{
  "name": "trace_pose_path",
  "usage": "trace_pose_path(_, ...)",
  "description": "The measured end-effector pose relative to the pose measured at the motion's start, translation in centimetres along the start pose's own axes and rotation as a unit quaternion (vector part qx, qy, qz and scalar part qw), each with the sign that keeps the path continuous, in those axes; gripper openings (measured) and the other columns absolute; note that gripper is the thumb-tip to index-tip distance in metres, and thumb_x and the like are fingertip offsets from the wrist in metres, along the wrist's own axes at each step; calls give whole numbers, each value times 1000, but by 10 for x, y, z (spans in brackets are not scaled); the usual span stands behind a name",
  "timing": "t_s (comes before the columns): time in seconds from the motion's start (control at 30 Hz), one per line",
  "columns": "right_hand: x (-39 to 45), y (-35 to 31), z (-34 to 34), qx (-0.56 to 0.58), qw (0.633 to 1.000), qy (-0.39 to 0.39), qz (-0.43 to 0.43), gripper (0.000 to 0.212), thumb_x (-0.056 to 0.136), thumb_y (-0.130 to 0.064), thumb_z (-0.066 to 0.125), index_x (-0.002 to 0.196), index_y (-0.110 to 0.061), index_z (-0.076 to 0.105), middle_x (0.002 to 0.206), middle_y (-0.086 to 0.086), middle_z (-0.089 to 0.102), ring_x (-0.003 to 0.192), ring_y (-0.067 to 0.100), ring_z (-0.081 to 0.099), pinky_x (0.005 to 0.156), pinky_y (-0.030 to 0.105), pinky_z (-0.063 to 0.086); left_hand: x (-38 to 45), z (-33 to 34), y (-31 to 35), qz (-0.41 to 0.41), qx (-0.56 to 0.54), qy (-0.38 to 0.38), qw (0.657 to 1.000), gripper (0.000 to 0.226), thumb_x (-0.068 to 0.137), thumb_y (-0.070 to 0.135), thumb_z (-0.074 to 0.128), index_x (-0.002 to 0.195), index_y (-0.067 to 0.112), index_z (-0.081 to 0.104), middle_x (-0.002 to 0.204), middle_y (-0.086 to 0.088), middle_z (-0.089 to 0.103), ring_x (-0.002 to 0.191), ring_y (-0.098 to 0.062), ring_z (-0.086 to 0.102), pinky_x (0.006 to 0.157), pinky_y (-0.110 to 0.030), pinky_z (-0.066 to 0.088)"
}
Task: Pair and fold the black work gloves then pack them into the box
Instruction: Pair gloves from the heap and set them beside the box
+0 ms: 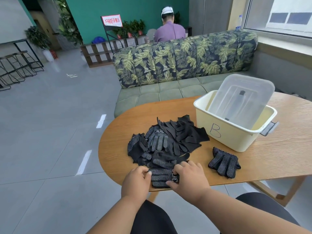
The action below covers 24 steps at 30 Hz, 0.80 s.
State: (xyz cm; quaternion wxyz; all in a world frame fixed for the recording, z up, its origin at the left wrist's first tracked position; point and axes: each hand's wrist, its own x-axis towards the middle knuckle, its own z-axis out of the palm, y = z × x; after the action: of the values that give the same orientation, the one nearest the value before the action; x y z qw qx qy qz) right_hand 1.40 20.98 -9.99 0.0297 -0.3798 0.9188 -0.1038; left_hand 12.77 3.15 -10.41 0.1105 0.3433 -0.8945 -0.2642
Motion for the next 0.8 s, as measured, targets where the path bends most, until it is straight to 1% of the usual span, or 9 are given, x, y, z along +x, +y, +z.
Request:
trace_pose_path(0.07, 0, -1, 0, 0, 1000, 2, 2, 52, 85, -78, 50, 110, -33, 61, 109, -9, 61, 112, 22, 53, 97, 40, 35, 5, -1, 1, -30, -13, -3, 999, 13, 100, 42, 58, 99, 34, 69, 87, 17, 66, 84, -4, 64, 74, -27, 53)
trace_pose_path(0.13, 0, -2, 0, -2, 1000, -2, 4, 52, 86, -77, 50, 111, -33, 61, 110, -9, 61, 112, 23, 52, 97, 40, 34, 7, -2, 1, -49, -19, -4, 999, 14, 101, 42, 58, 95, 34, 69, 86, 17, 68, 81, -2, 63, 72, -26, 52)
trace_pose_path(0.23, 0, -2, 0, 3, 1000, 0, 6, 52, 86, -77, 50, 111, -33, 62, 110, -9, 61, 113, 23, 53, 100, 40, 35, 3, -2, 1, -45, -28, -8, 999, 17, 100, 45, 58, 97, 33, 69, 86, 17, 68, 80, 0, 62, 69, -25, 51)
trace_pose_path(0.3, -2, -1, 2, 8, 1000, 7, 5, 51, 86, -77, 50, 110, -33, 62, 109, -9, 60, 112, 22, 53, 100, 39, 35, -3, -2, 0, -36, -33, -11, 999, 17, 96, 51, 63, 98, 35, 67, 87, 16, 66, 81, -1, 62, 69, -23, 49)
trace_pose_path(0.4, -3, 0, 5, 21, 1000, 20, 4, 50, 86, -75, 47, 108, -34, 62, 107, -10, 60, 111, 22, 54, 99, 40, 36, -6, -1, 0, -15, -20, -11, 1000, 21, 91, 51, 69, 106, 37, 64, 91, 15, 61, 86, -1, 59, 73, -21, 45)
trace_pose_path(0.6, -5, 3, 8, 26, 999, 30, -3, 55, 81, -72, 33, 107, -34, 64, 105, -12, 61, 108, 21, 54, 95, 39, 39, 0, -1, 2, -38, -19, -13, 999, 16, 98, 48, 62, 103, 33, 68, 87, 15, 66, 81, -1, 62, 69, -23, 51)
trace_pose_path(0.67, -6, 4, 8, 32, 999, 36, -4, 51, 82, -69, 37, 106, -34, 64, 104, -11, 62, 107, 22, 55, 95, 39, 41, -5, -3, 4, -33, -26, 1, 999, 15, 97, 47, 64, 103, 33, 64, 87, 15, 65, 82, -2, 61, 70, -24, 52)
trace_pose_path(0.73, -6, 6, 10, 42, 998, 40, -5, 44, 84, -66, 44, 107, -35, 64, 104, -12, 62, 107, 22, 56, 96, 39, 41, -14, -5, 5, -24, -19, 11, 999, 19, 95, 51, 64, 96, 33, 58, 86, 14, 62, 81, -2, 60, 69, -26, 51)
trace_pose_path(0.8, -6, 8, 12, 52, 998, 45, -2, 39, 84, -63, 49, 108, -37, 64, 104, -13, 62, 106, 21, 56, 96, 40, 41, -24, -4, 5, -11, 13, 0, 1000, 27, 93, 58, 63, 88, 32, 58, 85, 14, 60, 81, -3, 58, 70, -27, 51)
